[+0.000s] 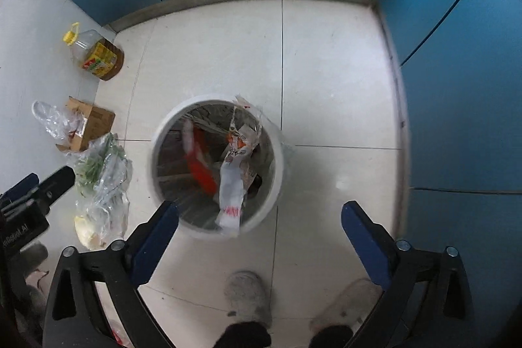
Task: Collect trash
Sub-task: 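Carry both bags to the white bin and release them inside, then withdraw both tools from the bin and turn back toward the counter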
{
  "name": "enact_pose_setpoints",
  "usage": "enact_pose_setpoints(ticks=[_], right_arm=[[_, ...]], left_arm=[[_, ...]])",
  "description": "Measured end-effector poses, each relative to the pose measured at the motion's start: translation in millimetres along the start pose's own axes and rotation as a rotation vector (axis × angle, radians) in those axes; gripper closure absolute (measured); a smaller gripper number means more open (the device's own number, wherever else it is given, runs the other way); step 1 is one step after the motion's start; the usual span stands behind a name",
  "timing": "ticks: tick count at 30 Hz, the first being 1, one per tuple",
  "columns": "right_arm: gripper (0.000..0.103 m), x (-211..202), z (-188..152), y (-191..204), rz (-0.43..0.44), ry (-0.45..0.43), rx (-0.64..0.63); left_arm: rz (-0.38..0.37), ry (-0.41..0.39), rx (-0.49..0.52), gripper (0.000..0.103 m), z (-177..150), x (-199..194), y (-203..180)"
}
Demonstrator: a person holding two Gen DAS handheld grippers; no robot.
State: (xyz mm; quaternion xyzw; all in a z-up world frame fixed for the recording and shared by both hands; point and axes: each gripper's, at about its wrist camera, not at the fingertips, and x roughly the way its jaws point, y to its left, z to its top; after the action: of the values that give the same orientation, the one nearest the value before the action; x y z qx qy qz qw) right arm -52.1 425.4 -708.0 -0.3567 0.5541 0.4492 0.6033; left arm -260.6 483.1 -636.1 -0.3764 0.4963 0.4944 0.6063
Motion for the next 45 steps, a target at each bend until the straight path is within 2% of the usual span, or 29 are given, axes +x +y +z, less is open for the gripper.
enact_pose_setpoints(ticks=[5, 9, 16, 20, 25, 28, 33, 38, 40, 42, 45], right_arm=[[0.000, -94.1, -14.9, 5.7, -0.083, -0.058, -0.042], [0.000, -184.5, -27.9, 9.1, -0.076, -0.091, -0.052], [0.000, -337.6, -53.4, 16.0, -0.071, -0.164, -0.066], [0.000, -411.1, -65.8, 16.2, -0.056, -0.208, -0.058], [0.000, -483.6, -83.1, 12.7, -0.045, -0.257, -0.057], [0.000, -514.2, -93.1, 6.3, -0.017, -0.280, -0.026], [0.000, -547.4, -107.3, -17.3, 0.060, -0.331, 0.072], [0.000, -572.0, -122.8, -64.1, 0.142, -0.413, 0.194], [0.000, -582.5, -129.0, -89.2, 0.145, -0.447, 0.240], [0.000, -589.0, -136.2, -114.2, 0.124, -0.465, 0.283], [0.000, -600.0, -157.7, -162.0, 0.097, -0.486, 0.373]], left_arm=[[0.028, 0.029, 0.011, 0.000, -13.3, -78.7, 1.5], [0.049, 0.023, 0.012, 0.000, -21.3, -153.7, 4.7], [0.016, -0.029, 0.022, 0.000, -34.8, -276.7, -0.2], [-0.001, -0.071, 0.046, 0.000, -42.0, -334.3, -6.9], [-0.027, -0.112, 0.049, 0.000, -49.8, -392.3, -10.7], [-0.018, -0.150, 0.055, 0.000, -54.6, -417.5, -11.6], [0.083, -0.256, 0.074, 0.000, -58.4, -457.5, -19.1], [0.086, -0.361, 0.083, 0.000, -55.7, -487.7, -44.1], [0.087, -0.410, 0.103, 0.000, -55.4, -498.7, -63.2], [0.060, -0.432, 0.139, 0.000, -56.1, -509.2, -87.4], [-0.037, -0.416, 0.229, 0.000, -56.3, -513.8, -131.4]])
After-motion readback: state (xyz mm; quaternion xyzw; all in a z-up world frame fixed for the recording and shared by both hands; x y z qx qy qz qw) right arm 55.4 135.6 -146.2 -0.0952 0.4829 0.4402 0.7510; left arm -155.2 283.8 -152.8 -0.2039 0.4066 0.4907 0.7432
